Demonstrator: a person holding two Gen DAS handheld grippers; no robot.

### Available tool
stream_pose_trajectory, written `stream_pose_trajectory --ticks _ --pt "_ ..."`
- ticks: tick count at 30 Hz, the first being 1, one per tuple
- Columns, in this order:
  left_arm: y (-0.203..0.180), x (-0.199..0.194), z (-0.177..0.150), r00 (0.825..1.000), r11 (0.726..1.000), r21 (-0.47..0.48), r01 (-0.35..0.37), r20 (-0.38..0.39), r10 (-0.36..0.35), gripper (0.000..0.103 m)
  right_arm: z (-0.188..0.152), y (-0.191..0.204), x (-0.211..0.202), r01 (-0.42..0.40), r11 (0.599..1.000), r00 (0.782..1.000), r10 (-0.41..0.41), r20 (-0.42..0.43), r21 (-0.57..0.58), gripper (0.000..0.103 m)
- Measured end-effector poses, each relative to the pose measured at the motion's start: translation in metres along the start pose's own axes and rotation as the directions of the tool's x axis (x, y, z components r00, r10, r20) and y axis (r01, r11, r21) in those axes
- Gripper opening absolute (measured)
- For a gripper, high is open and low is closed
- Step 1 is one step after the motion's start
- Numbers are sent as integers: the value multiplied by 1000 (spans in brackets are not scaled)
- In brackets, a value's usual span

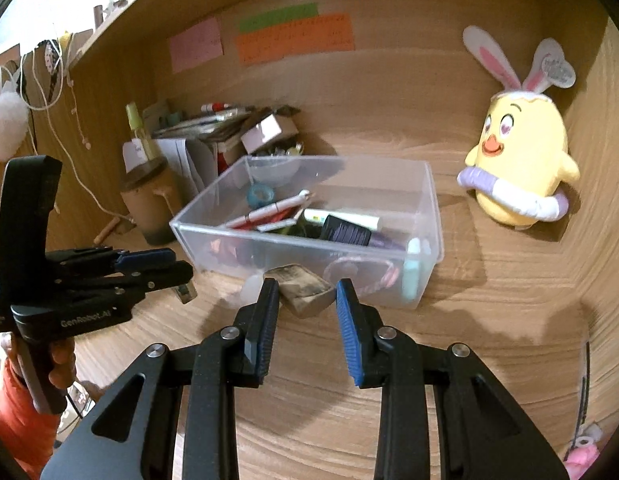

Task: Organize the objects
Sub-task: 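Grasp the white dotted block with the left tool while the right tool grasps the small clear case, then carry the dotted block and clear case over the clear box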

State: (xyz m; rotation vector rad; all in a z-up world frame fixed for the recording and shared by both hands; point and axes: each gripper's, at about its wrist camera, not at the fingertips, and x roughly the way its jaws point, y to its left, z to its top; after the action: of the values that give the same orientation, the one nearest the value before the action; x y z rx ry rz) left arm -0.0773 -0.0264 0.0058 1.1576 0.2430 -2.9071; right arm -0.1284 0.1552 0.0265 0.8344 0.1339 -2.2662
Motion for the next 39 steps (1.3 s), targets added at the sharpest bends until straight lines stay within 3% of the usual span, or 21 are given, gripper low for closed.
stream_pose_trajectory --ticks 11,20,29,39 --pt "8 -24 32 994 999 -34 -1 107 5 33 20 -7 -7 15 1000 998 -15 58 10 24" --pt "15 -19 55 991 998 -61 -3 134 11 33 31 -9 3 14 999 997 -16 77 30 23" --pt "19 2 66 994 997 -82 -9 110 18 33 53 -17 20 44 998 994 -48 95 44 23" --pt "24 42 69 999 994 -106 -16 32 20 33 55 -31 67 30 997 1000 -30 6 66 23"
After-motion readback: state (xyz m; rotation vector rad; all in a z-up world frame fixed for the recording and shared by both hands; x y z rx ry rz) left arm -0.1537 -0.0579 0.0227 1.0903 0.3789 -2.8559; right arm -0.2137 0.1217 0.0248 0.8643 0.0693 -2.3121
